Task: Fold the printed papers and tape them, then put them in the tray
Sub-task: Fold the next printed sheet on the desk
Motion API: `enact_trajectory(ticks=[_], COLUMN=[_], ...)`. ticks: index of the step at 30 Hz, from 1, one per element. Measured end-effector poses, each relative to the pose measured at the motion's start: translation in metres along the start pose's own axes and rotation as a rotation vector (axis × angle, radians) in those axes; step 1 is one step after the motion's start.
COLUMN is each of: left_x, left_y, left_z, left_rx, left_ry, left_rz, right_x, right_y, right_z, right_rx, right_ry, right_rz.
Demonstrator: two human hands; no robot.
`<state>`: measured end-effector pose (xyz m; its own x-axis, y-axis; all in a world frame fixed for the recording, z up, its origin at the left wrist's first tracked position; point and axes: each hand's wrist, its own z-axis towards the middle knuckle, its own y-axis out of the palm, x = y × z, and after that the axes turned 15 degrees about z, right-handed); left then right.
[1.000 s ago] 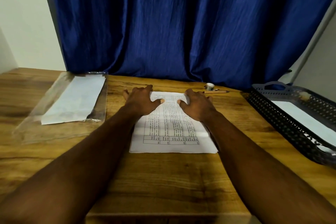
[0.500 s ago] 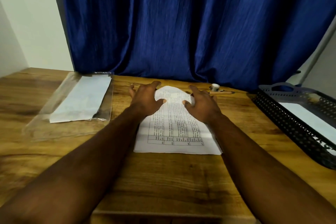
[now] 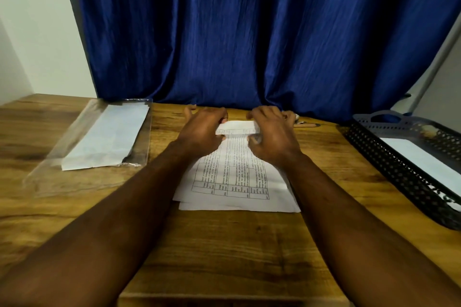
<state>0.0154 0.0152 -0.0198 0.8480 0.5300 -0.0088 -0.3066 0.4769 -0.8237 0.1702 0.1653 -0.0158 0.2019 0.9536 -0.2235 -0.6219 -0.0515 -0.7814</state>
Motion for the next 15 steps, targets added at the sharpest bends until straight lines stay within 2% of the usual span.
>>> enact_trajectory(ticks=[3, 5, 10, 15], left_x=[0.001, 0.000, 0.001, -0.005], left_y=[-0.004, -0.006, -0.007, -0.007], left_z=[0.000, 0.000, -0.003, -0.012], left_rx=[0.040, 0.039, -0.118, -0.266], left_ry=[-0.015, -0.011, 0.019, 0.030], left_rz=[0.056, 0.071, 0.033, -0.043], right_x=[-0.007, -0.011, -0.011, -0.010], right_y=[-0.001, 0.000, -0.004, -0.011], right_z=[0.002, 0.001, -0.004, -0.008], right_rx=[0.096, 0.074, -0.173, -0.277], right_ry=[-0.047, -0.028, 0.066, 0.143], right_rz=[-0.041, -0.034, -0.032, 0.003])
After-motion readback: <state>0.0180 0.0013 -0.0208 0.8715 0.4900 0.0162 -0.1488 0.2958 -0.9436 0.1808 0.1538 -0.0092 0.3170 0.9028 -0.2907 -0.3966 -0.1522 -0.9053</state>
